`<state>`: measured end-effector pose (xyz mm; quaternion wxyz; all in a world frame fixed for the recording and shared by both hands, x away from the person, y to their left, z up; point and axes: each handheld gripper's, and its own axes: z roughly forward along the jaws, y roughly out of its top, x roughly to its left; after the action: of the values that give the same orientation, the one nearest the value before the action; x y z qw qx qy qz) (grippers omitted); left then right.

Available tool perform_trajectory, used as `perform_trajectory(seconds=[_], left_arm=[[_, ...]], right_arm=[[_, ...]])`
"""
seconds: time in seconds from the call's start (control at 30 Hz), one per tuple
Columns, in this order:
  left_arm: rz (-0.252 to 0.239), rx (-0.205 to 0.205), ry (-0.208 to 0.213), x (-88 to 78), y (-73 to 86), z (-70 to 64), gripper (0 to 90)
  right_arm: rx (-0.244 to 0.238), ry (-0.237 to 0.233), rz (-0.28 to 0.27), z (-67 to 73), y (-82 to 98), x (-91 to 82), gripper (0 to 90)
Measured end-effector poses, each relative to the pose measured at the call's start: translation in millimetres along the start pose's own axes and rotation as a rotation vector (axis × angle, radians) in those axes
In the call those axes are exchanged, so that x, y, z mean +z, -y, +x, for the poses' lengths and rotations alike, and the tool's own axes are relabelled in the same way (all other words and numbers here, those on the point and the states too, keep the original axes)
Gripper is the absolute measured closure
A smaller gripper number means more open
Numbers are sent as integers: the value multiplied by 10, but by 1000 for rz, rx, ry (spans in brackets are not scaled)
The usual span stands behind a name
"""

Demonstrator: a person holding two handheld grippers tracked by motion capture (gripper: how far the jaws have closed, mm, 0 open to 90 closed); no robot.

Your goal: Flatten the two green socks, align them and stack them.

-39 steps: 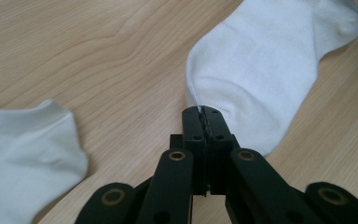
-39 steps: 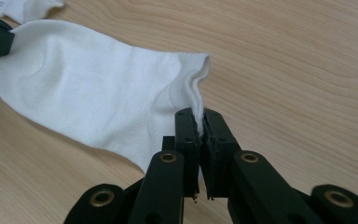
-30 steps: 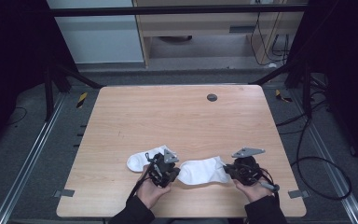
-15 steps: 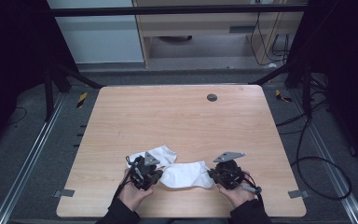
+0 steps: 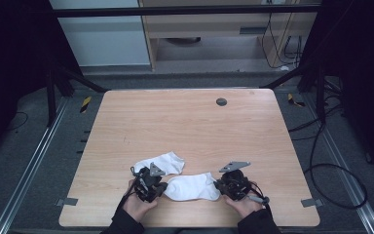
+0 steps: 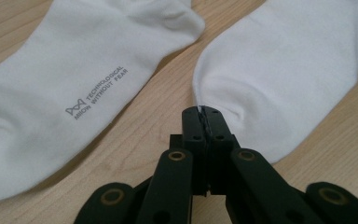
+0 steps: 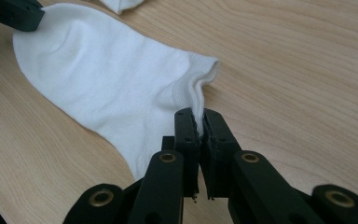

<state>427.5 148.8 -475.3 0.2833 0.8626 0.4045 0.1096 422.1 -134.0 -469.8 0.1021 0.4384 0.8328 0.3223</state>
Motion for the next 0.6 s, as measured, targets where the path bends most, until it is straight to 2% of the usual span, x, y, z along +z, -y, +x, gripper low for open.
perform_trajectory(seconds=[0.2,0.33,0.43,0.6], left_arm=[[7,2,-8,26,19,-4,877],[7,-6,-13,16,31,-3,817],[-12,-5,-21,-31,32,13,745],[-80,-18,-26,-193,20,92,613]], right_arm=[[7,-3,20,-16,36,36,849],[7,13,28,-29,54,51,803],[9,20,9,-37,51,32,760],[3,32,-47,-78,0,-65,705]])
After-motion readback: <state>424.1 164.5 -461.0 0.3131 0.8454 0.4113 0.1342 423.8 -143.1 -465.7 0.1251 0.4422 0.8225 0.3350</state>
